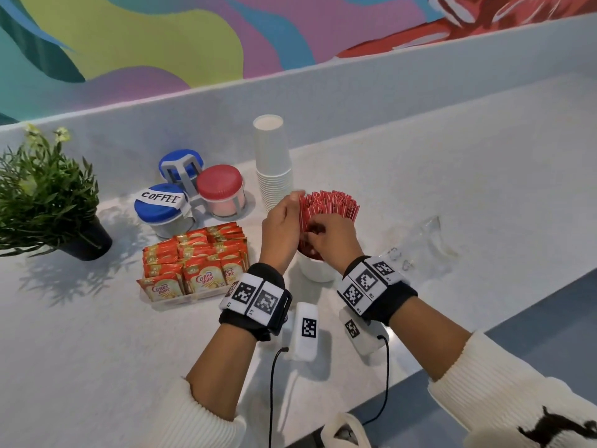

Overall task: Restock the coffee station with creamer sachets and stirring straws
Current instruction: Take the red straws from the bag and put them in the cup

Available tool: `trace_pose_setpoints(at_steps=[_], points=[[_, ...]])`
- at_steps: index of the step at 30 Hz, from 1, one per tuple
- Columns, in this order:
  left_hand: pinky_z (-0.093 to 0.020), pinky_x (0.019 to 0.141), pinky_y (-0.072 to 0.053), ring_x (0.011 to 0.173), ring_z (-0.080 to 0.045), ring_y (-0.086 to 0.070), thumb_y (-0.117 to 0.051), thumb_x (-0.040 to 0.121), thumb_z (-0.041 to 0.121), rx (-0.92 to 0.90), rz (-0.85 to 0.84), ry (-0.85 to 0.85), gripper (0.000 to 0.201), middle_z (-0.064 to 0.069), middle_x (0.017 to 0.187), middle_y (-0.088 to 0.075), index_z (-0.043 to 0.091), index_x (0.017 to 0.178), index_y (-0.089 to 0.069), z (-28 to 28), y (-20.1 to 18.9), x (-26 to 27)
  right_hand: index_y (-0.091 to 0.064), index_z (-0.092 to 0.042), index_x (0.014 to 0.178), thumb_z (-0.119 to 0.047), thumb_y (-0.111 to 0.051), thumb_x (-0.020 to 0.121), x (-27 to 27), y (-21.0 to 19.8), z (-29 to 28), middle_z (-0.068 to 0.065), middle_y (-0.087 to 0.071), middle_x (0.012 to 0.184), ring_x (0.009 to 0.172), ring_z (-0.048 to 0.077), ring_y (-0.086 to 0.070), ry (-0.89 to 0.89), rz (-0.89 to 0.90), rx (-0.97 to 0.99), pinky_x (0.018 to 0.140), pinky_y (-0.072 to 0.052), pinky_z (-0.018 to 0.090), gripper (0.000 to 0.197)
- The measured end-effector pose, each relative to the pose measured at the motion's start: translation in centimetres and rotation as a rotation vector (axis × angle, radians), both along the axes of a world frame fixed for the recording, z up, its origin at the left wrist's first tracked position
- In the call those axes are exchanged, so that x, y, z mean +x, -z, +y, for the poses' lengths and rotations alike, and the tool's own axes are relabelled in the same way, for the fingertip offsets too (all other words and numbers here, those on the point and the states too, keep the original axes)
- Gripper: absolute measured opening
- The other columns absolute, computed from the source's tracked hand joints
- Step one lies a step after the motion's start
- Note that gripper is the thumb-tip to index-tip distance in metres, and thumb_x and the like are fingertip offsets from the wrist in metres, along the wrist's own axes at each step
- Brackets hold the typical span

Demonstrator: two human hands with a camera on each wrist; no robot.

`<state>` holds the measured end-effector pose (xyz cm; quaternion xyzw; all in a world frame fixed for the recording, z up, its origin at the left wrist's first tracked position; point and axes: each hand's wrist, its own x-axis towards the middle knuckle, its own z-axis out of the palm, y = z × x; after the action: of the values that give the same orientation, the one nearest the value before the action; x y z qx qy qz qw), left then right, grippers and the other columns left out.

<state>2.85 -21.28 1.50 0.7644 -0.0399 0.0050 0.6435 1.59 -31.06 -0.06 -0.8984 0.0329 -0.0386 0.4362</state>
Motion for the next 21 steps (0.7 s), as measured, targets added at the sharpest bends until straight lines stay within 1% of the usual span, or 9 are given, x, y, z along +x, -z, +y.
trace_pose_setpoints(at_steps=[3,4,6,7,10,13,16,18,21], points=[[-0.027,0.091,-0.047,0.097,-0.009,-0.06,-0.035,0.099,0.039,-0.004,-0.028,0.003,0.029,0.007,0.097,-0.065,0.025,0.104,-0.059,0.1,0.0,-0.1,-0.067,-0.003,0.092,-0.012,-0.061,0.086,-0.2,-0.1,0.0,0.005,-0.063,0.078,0.068,0.013,-0.051,-0.033,-0.006,-0.135,0.056,-0.034,0.004,0.012],[-0.021,0.082,-0.045,0.088,-0.004,-0.058,-0.036,0.098,0.038,0.004,-0.044,-0.012,0.03,0.011,0.088,-0.062,0.021,0.102,-0.06,0.1,0.0,0.0,-0.067,-0.003,0.092,-0.013,-0.062,0.086,-0.3,-0.2,-0.1,0.004,-0.062,0.079,0.07,0.012,-0.05,-0.038,-0.036,-0.147,0.06,-0.039,0.006,0.013],[-0.02,0.073,-0.041,0.08,-0.006,-0.054,-0.041,0.097,0.038,0.03,-0.074,-0.064,0.034,0.01,0.08,-0.058,0.012,0.1,-0.062,0.2,0.1,0.2,-0.066,-0.004,0.094,-0.012,-0.062,0.084,-0.7,-0.8,-0.2,0.005,-0.061,0.08,0.073,0.013,-0.051,0.0,-0.142,-0.082,0.074,-0.049,0.023,0.013],[-0.022,0.075,-0.042,0.083,-0.009,-0.056,-0.042,0.098,0.035,0.049,-0.074,-0.093,0.033,0.008,0.084,-0.06,0.009,0.103,-0.062,0.3,0.2,0.3,-0.065,-0.004,0.095,-0.012,-0.061,0.085,-0.8,-1.1,-0.5,0.006,-0.061,0.083,0.075,0.013,-0.051,0.049,-0.212,-0.044,0.076,-0.048,0.027,0.014],[-0.033,0.095,-0.046,0.107,-0.021,-0.059,-0.043,0.098,0.024,0.108,-0.017,-0.167,0.031,-0.008,0.112,-0.064,0.008,0.121,-0.056,0.3,0.8,0.9,-0.06,-0.006,0.104,-0.012,-0.054,0.088,-0.8,-1.8,-1.7,0.008,-0.057,0.105,0.094,0.014,-0.048,0.205,-0.354,-0.064,0.083,-0.037,0.023,0.018],[-0.045,0.101,-0.045,0.114,-0.028,-0.057,-0.043,0.098,0.018,0.119,0.003,-0.177,0.036,-0.015,0.127,-0.058,0.01,0.133,-0.046,0.1,0.7,1.1,-0.052,-0.007,0.121,-0.011,-0.048,0.09,-0.2,-1.6,-3.0,0.011,-0.045,0.128,0.12,0.023,-0.039,0.241,-0.311,-0.089,0.101,-0.036,0.033,0.032],[-0.039,0.107,-0.039,0.123,-0.026,-0.051,-0.039,0.099,0.013,0.185,-0.055,-0.144,0.041,-0.014,0.136,-0.052,0.014,0.141,-0.038,0.0,0.5,1.0,-0.036,-0.008,0.137,-0.015,-0.043,0.094,0.1,-0.8,-3.3,0.014,-0.026,0.148,0.137,0.026,-0.024,0.129,-0.147,-0.11,0.113,-0.024,0.036,0.044],[-0.033,0.107,-0.036,0.126,-0.023,-0.048,-0.035,0.1,0.013,0.254,-0.094,-0.12,0.039,-0.011,0.138,-0.051,0.012,0.138,-0.042,-0.1,0.4,0.7,-0.028,-0.007,0.141,-0.02,-0.042,0.095,0.0,-0.3,-2.9,0.013,-0.018,0.152,0.14,0.027,-0.018,0.063,-0.107,-0.138,0.114,-0.02,0.034,0.049],[-0.024,0.099,-0.037,0.119,-0.023,-0.054,-0.038,0.1,0.015,0.301,-0.167,-0.096,0.034,-0.011,0.129,-0.058,0.007,0.129,-0.054,0.0,0.5,0.2,-0.019,-0.008,0.144,-0.027,-0.051,0.092,-0.4,0.3,-2.2,0.011,-0.009,0.155,0.143,0.025,-0.01,-0.016,-0.098,-0.175,0.116,-0.015,0.034,0.064]])
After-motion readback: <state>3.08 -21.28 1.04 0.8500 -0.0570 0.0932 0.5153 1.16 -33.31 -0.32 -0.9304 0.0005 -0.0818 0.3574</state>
